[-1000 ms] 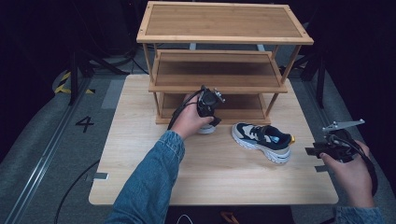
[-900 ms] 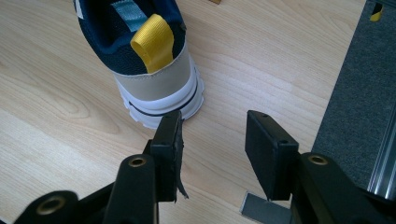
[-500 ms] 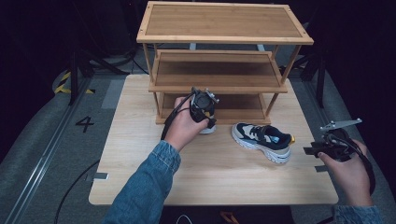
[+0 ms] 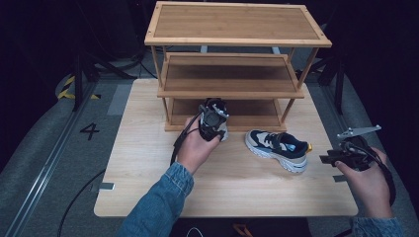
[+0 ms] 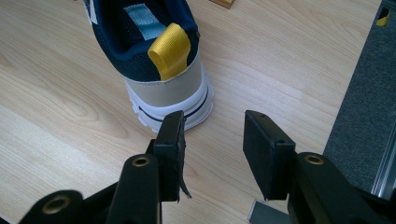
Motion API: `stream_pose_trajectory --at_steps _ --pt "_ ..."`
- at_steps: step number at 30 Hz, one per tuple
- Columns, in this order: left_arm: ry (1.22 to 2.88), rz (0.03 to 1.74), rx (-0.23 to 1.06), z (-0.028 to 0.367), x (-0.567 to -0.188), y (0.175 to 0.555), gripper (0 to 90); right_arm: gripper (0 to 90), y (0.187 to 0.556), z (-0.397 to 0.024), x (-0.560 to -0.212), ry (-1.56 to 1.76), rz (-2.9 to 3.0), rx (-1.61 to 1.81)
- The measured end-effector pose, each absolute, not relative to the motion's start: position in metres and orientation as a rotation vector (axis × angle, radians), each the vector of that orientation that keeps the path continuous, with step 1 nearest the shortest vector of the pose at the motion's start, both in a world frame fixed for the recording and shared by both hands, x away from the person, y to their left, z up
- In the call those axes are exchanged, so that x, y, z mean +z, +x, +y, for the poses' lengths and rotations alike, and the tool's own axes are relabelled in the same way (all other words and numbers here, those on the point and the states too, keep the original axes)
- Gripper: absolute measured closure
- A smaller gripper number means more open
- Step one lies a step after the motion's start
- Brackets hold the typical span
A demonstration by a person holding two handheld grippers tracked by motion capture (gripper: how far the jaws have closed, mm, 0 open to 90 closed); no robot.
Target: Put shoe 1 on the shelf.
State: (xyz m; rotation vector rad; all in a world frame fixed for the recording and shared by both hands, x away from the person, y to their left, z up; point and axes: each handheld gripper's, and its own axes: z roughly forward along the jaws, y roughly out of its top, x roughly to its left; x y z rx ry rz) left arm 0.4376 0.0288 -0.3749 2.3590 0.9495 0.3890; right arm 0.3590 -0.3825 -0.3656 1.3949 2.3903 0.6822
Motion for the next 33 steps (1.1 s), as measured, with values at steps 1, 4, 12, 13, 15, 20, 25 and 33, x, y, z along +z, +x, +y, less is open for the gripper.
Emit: stream_pose_trajectory --at_steps 1,4,12,13,15,20,25,33 --pt "2.352 0.957 0.38 0.028 -0.38 0.439 71.0 60.1 0.359 -0.383 -0.366 1.39 2.392 0.683" --pt "2.353 0.983 0.366 0.026 -0.391 0.443 71.6 60.2 0.359 -0.384 -0.365 1.392 2.391 0.689" --pt "2.333 1.035 0.4 0.028 -0.403 0.457 75.9 60.5 0.359 -0.384 -0.365 1.389 2.39 0.687" --pt "2.329 1.048 0.387 0.029 -0.402 0.458 76.0 60.5 0.359 -0.384 -0.365 1.389 2.391 0.688" --pt "2.335 1.045 0.39 0.029 -0.401 0.459 77.2 60.5 0.359 -0.384 -0.366 1.386 2.392 0.687" --pt "2.319 1.042 0.435 0.031 -0.404 0.466 77.2 60.6 0.359 -0.382 -0.366 1.385 2.394 0.685" --pt "2.331 1.045 0.474 0.031 -0.408 0.476 70.8 60.6 0.36 -0.381 -0.368 1.381 2.403 0.68" --pt "2.275 1.026 0.483 0.031 -0.418 0.488 61.1 60.6 0.361 -0.382 -0.369 1.387 2.403 0.678"
